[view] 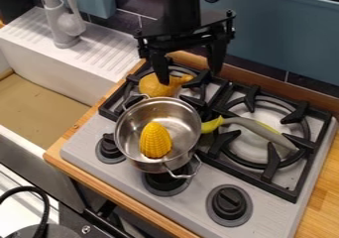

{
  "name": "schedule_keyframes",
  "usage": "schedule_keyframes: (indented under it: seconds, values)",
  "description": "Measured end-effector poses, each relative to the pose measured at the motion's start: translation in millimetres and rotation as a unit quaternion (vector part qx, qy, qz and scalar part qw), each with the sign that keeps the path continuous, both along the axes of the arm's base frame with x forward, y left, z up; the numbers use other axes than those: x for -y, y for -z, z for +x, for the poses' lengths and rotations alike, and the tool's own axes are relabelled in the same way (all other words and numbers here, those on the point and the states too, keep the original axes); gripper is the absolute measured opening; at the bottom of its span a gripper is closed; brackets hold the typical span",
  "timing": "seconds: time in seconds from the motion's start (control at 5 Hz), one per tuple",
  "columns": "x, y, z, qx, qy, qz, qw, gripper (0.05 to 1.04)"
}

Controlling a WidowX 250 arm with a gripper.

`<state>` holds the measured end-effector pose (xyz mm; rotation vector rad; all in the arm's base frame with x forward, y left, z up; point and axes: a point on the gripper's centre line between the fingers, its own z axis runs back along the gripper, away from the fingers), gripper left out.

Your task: Move the yellow thing to the right stove

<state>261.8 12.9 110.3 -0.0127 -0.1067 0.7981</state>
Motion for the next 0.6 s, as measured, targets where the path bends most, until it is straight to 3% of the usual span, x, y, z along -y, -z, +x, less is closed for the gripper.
schedule_keyframes:
  seconds: [0.2,0.4,0.6]
  values:
    - [0.5,6.0,-2.3,-0.014,0.001,0.0,0.9999,0.999]
    - [-13.2,2.9,12.3,-0.048,0.017,0.02,0.9985,0.999]
    - [-24.2,-4.3,21.3,-0.057,0.031,0.021,0.9977,0.999]
